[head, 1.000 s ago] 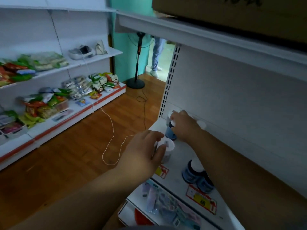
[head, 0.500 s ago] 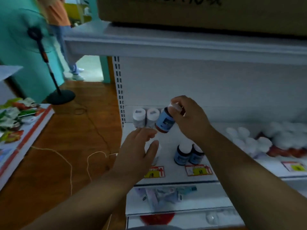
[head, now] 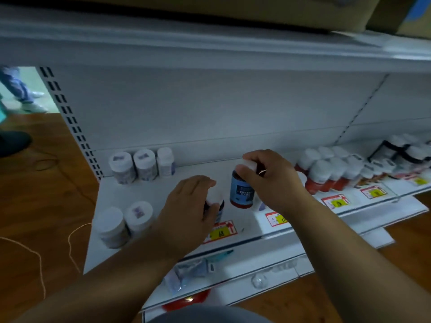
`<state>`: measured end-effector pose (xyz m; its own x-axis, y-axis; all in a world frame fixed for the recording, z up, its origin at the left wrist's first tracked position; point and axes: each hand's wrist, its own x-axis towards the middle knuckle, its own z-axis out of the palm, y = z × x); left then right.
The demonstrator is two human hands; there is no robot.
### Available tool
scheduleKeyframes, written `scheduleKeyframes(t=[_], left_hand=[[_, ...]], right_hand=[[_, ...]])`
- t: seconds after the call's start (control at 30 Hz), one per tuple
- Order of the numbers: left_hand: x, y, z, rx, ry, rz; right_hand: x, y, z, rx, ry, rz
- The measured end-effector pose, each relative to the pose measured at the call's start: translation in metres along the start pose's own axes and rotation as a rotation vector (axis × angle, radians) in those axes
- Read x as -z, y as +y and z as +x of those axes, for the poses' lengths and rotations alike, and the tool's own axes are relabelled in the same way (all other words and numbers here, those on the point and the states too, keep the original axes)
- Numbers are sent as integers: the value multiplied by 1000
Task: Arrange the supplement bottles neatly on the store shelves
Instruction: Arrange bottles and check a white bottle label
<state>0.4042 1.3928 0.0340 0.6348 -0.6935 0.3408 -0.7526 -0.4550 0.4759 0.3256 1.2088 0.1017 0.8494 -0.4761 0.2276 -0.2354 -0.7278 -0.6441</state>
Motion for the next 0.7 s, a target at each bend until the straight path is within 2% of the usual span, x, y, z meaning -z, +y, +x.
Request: scheduleKeyframes(t=[0.17,0.33,0.53,0.7], left_hand=[[-25,2,5,86,-169,283],[-35,2,3,115,-226,379],[-40,5,2,168,-197,452],[-45,4,3,158,-108,478]], right_hand=[[-8,16,26,54,-312,-260],[-30,26,33,94,-548,-308],[-37,38,32,101,-596,-288],[-37,39,35,133,-609,-293]])
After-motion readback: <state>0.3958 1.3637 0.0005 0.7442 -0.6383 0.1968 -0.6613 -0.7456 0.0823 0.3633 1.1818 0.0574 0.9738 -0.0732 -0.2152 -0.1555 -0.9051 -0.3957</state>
